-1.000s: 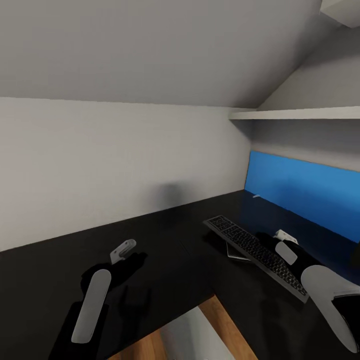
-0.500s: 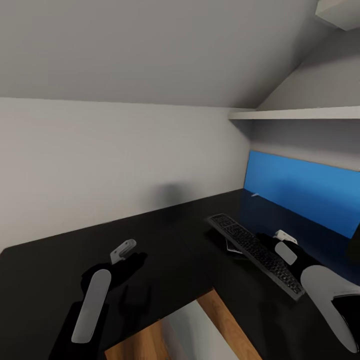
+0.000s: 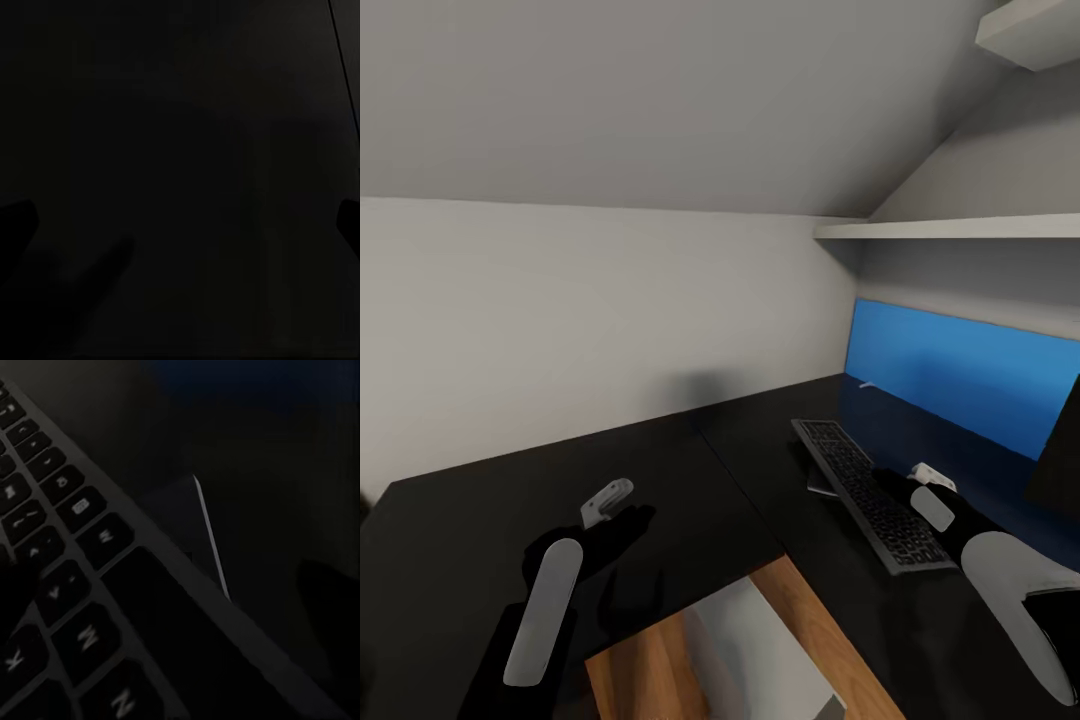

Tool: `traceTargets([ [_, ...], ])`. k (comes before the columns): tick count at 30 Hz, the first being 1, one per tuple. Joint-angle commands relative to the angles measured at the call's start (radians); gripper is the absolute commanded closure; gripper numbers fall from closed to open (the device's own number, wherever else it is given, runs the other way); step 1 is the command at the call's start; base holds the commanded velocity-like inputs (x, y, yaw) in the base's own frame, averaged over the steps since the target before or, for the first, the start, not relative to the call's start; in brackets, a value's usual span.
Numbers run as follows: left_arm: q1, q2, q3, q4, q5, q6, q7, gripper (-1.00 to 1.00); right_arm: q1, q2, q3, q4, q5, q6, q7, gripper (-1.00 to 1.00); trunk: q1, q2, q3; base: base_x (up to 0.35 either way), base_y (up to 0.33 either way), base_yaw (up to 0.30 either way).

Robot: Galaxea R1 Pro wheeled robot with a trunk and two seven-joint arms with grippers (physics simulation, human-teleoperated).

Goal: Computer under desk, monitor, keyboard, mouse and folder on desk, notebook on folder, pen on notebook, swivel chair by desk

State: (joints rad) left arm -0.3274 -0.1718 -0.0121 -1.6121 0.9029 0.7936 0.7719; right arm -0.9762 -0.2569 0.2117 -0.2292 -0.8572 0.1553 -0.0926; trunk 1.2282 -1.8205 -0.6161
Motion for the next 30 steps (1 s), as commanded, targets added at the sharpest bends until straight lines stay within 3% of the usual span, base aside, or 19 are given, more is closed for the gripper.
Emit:
traceTargets([
  [1, -0.001, 0.000, 0.000, -0.001, 0.010, 0.001, 0.010, -1.00, 0.001, -0.001, 0.006, 0.031, -0.017, 0.009, -0.010, -1.00, 0.000, 0.000, -0.001, -0.013, 0.003, 0.000],
  [11, -0.001, -0.001, 0.000, 0.000, 0.011, 0.001, 0.010, -1.00, 0.001, 0.000, 0.006, 0.031, -0.016, 0.009, -0.010, -1.00, 0.000, 0.000, -0.001, -0.143, 0.001, 0.000],
  [22, -0.001, -0.001, -0.005, 0.016, 0.010, 0.001, 0.006, -1.00, 0.001, 0.001, 0.010, 0.031, -0.009, -0.024, -0.009, -1.00, 0.000, 0.000, -0.001, -0.013, 0.000, 0.000],
  [30, -0.001, 0.001, -0.043, 0.022, 0.010, 0.000, 0.007, -1.00, 0.001, 0.001, 0.011, 0.030, -0.008, -0.035, -0.009, -1.00, -0.031, 0.056, 0.024, 0.000, 0.000, 0.000],
])
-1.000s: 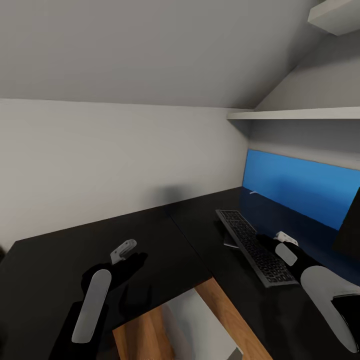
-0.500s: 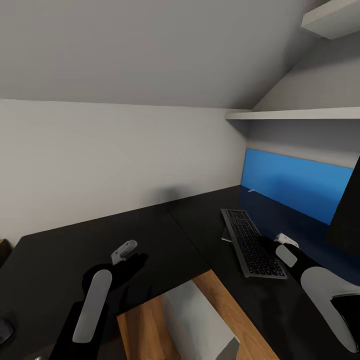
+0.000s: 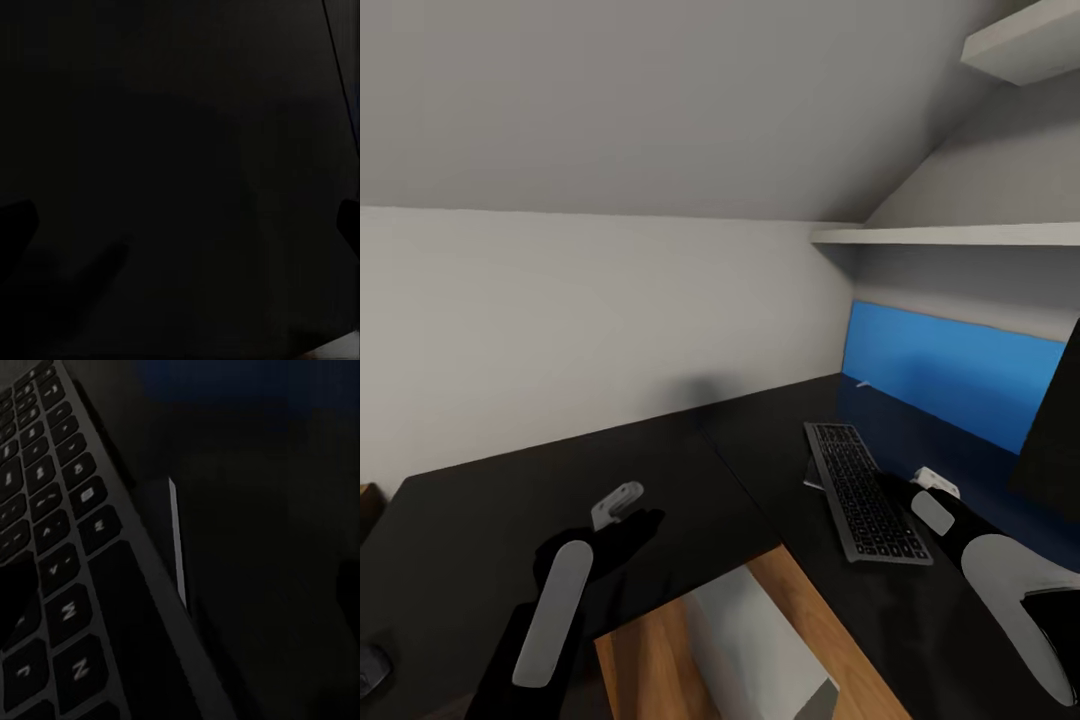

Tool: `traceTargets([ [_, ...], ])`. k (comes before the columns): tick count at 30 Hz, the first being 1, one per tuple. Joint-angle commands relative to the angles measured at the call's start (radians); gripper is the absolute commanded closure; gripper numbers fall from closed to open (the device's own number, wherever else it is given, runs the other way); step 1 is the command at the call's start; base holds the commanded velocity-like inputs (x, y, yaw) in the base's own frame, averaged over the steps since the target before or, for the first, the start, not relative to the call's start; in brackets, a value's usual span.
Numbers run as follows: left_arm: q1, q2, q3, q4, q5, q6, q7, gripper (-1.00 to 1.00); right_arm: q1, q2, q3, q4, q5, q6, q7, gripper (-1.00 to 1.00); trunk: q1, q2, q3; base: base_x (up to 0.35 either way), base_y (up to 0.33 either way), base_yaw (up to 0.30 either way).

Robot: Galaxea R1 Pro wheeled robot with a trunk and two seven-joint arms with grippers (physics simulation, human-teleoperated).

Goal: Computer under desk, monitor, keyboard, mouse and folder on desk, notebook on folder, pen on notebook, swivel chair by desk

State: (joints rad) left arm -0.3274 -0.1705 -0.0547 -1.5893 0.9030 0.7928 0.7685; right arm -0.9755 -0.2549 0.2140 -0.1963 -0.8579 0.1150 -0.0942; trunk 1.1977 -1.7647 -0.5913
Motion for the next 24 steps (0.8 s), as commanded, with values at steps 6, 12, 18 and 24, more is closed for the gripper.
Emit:
traceTargets([
  [6, -0.001, -0.001, -0.003, 0.004, 0.010, 0.000, 0.011, -1.00, 0.000, 0.000, 0.008, -0.003, 0.006, -0.002, -0.007, -1.00, -0.023, 0.042, 0.018, 0.000, 0.000, 0.000],
  [12, -0.001, -0.002, -0.007, 0.019, 0.009, -0.001, 0.011, -1.00, 0.000, 0.063, 0.006, -0.004, 0.154, -0.016, -0.008, -1.00, -0.039, 0.070, 0.030, 0.000, 0.000, 0.000],
  [18, -0.001, -0.003, -0.008, 0.023, 0.009, -0.001, 0.014, -1.00, 0.000, 0.116, 0.004, -0.002, 0.304, -0.055, -0.014, -1.00, -0.039, 0.070, 0.030, 0.000, 0.000, 0.000],
  [24, -0.001, -0.003, -0.012, 0.023, 0.006, -0.001, 0.017, -1.00, 0.001, 0.122, 0.004, -0.002, 0.354, -0.062, -0.015, -1.00, -0.039, 0.070, 0.030, 0.000, 0.000, 0.000],
])
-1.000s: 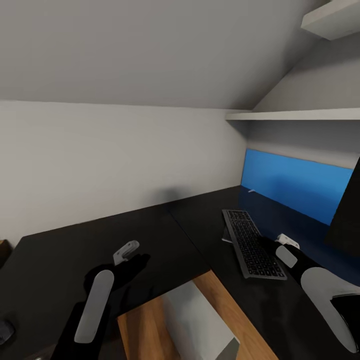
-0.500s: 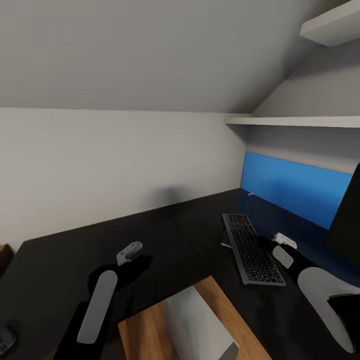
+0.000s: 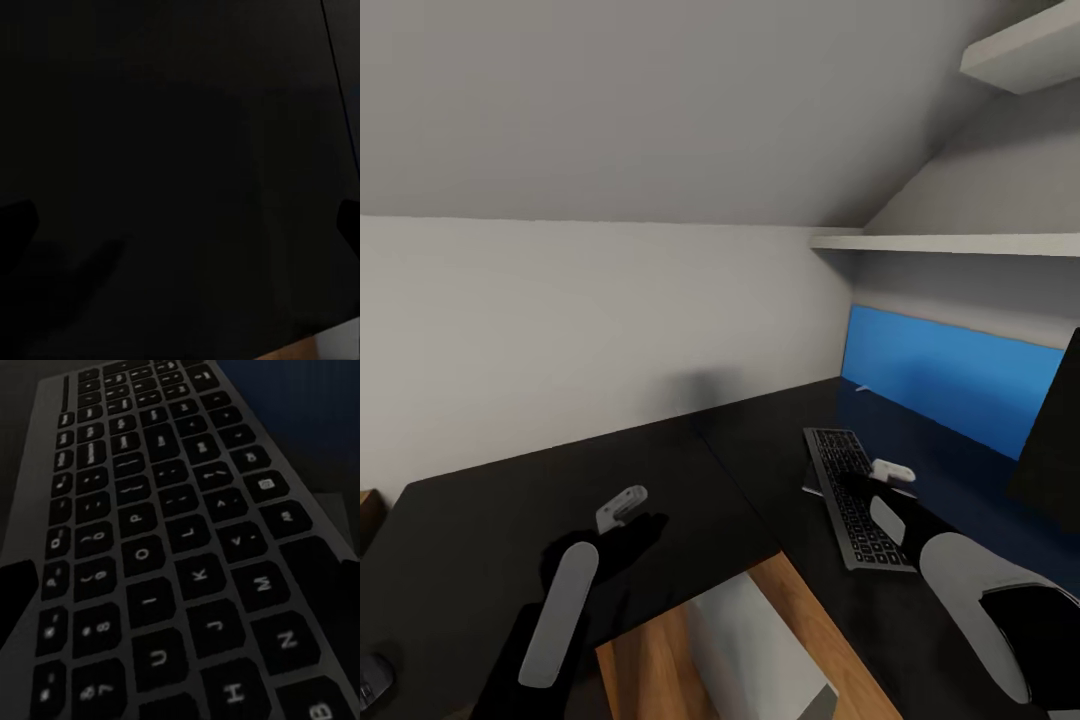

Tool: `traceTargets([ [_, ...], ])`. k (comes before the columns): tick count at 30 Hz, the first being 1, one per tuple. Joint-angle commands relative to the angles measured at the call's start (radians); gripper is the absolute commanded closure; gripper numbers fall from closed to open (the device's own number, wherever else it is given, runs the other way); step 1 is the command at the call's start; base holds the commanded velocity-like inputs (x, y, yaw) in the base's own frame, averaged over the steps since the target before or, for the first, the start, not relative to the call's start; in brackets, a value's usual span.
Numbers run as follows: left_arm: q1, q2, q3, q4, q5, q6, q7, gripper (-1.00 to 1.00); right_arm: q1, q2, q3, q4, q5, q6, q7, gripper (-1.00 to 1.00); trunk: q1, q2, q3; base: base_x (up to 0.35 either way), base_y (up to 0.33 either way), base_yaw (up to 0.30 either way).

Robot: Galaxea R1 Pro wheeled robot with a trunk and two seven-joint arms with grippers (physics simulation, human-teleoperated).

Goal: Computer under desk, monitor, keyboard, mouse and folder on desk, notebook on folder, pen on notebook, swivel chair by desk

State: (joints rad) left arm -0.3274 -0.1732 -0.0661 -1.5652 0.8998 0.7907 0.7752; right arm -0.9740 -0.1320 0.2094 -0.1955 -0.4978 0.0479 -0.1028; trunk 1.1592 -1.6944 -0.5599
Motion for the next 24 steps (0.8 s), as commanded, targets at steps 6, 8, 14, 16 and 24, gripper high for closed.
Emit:
traceTargets([
  [6, -0.001, 0.000, -0.022, -0.001, 0.004, 0.001, 0.012, -1.00, 0.000, 0.000, 0.008, -0.002, 0.008, -0.019, -0.007, -1.00, 0.000, -0.001, -0.001, 0.029, 0.000, 0.000],
  [8, -0.001, 0.000, -0.023, -0.001, 0.004, 0.001, 0.012, -1.00, 0.000, 0.000, 0.008, -0.002, 0.009, -0.027, -0.007, -1.00, 0.000, -0.001, -0.001, 0.135, 0.000, 0.000],
  [14, -0.001, -0.001, -0.034, -0.007, 0.002, 0.000, 0.013, -1.00, 0.001, -0.001, 0.008, -0.002, 0.027, -0.037, -0.008, -1.00, 0.000, -0.001, -0.001, 0.093, 0.000, 0.000],
  [16, -0.001, -0.001, -0.061, -0.009, 0.002, -0.002, 0.013, -1.00, 0.001, -0.001, 0.007, -0.002, 0.032, -0.044, -0.008, -1.00, 0.000, -0.001, -0.001, 0.018, 0.000, 0.000],
  [24, -0.001, 0.000, -0.090, -0.009, 0.003, -0.015, 0.013, -1.00, 0.001, -0.004, 0.007, -0.002, 0.036, -0.049, -0.008, -1.00, 0.000, -0.001, -0.001, 0.148, 0.000, 0.000],
])
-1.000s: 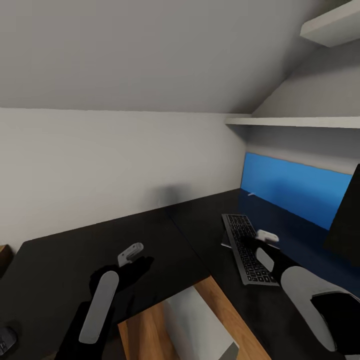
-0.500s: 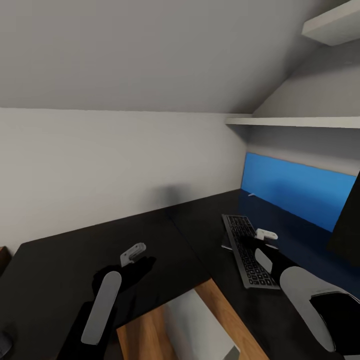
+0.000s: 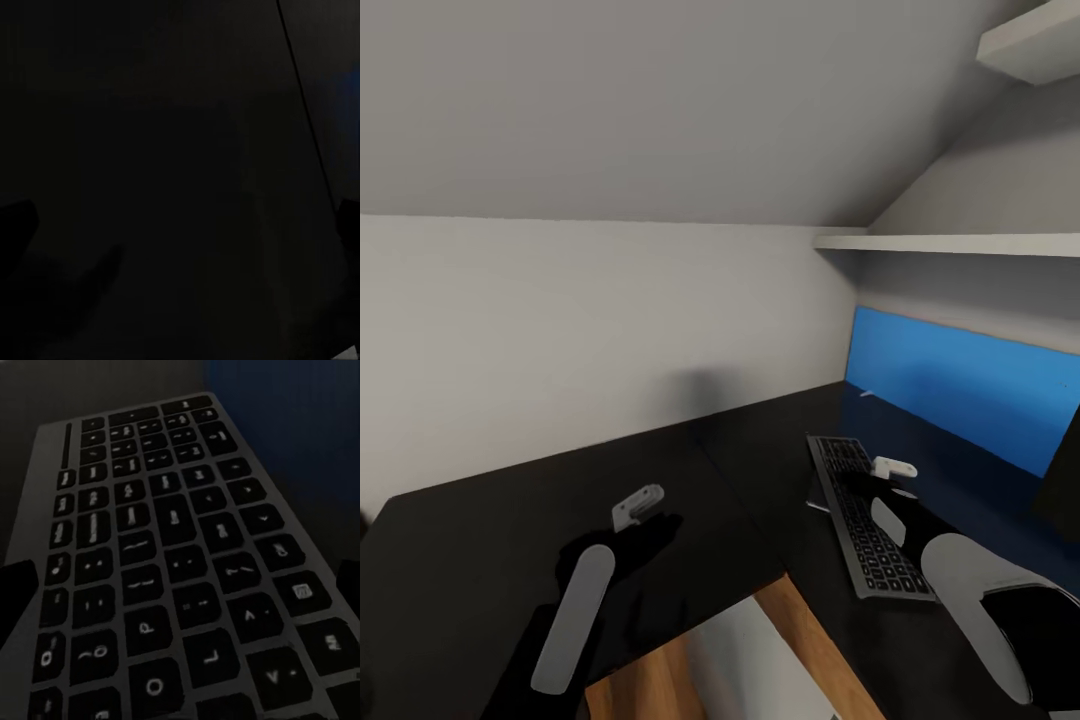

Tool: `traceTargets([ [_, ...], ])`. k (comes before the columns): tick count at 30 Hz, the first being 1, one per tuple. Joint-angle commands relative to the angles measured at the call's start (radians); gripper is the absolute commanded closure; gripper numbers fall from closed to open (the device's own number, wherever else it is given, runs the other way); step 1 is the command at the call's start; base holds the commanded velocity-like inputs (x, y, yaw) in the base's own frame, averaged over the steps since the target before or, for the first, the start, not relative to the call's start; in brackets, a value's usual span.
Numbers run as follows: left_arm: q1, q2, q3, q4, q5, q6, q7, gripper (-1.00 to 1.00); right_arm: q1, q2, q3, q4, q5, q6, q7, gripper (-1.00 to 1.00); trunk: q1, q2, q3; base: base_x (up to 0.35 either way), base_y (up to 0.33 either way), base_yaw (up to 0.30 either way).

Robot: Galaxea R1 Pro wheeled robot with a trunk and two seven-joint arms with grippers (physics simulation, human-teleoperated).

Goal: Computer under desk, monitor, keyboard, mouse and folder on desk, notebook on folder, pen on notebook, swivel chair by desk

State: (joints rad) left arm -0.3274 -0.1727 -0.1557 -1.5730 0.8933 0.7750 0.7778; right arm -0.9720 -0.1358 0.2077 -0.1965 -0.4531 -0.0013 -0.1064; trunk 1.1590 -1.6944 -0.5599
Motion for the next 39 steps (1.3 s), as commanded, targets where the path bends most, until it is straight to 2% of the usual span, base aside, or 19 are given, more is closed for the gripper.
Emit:
traceTargets([
  [1, -0.001, 0.000, -0.001, -0.001, 0.012, 0.001, 0.010, -1.00, -0.001, -0.001, 0.009, 0.000, -0.009, 0.000, -0.005, -1.00, 0.000, -0.001, -0.001, 0.090, 0.000, 0.000],
  [8, -0.001, 0.001, -0.001, -0.001, 0.014, 0.001, 0.009, -1.00, -0.001, -0.002, 0.010, 0.000, -0.007, 0.000, -0.010, -1.00, 0.000, -0.001, -0.001, 0.034, 0.000, 0.000],
  [13, -0.001, 0.001, -0.002, 0.000, 0.013, 0.002, 0.009, -1.00, -0.001, -0.001, 0.011, -0.001, -0.006, 0.000, -0.070, -1.00, 0.000, -0.001, -0.001, 0.003, 0.000, 0.000],
  [17, -0.001, 0.001, -0.004, -0.001, 0.010, 0.001, 0.009, -1.00, -0.001, -0.002, 0.012, -0.001, 0.005, 0.001, -0.082, -1.00, 0.000, -0.001, -0.001, 0.000, 0.000, 0.000],
  [19, -0.001, 0.001, -0.013, -0.002, 0.009, 0.000, 0.010, -1.00, -0.001, -0.003, 0.012, -0.001, 0.023, 0.003, -0.084, -1.00, 0.000, -0.001, -0.001, 0.000, 0.000, 0.000],
  [21, -0.001, 0.001, -0.047, -0.006, 0.007, 0.000, 0.011, -1.00, -0.001, -0.004, 0.012, -0.001, 0.044, 0.005, -0.086, -1.00, 0.000, -0.001, -0.001, 0.000, 0.000, 0.000],
  [25, -0.001, 0.001, -0.089, -0.024, 0.007, 0.000, 0.011, -1.00, -0.001, -0.003, 0.012, -0.001, 0.054, 0.007, -0.086, -1.00, 0.000, -0.001, -0.001, 0.000, 0.000, 0.000],
  [27, -0.001, 0.001, -0.095, -0.026, 0.006, 0.000, 0.012, -1.00, -0.001, -0.002, 0.012, -0.001, 0.056, 0.007, -0.085, -1.00, 0.000, -0.001, -0.001, 0.000, 0.000, 0.000],
  [32, -0.001, 0.001, -0.101, -0.028, 0.006, 0.000, 0.013, -1.00, -0.001, -0.002, 0.013, -0.001, 0.057, 0.007, -0.086, -1.00, 0.019, -0.036, -0.017, 0.000, 0.000, 0.000],
  [39, -0.001, 0.001, -0.100, -0.029, 0.006, 0.000, 0.014, -1.00, -0.001, -0.001, 0.013, -0.001, 0.057, 0.007, -0.085, -1.00, 0.019, -0.036, -0.017, 0.000, 0.000, 0.000],
])
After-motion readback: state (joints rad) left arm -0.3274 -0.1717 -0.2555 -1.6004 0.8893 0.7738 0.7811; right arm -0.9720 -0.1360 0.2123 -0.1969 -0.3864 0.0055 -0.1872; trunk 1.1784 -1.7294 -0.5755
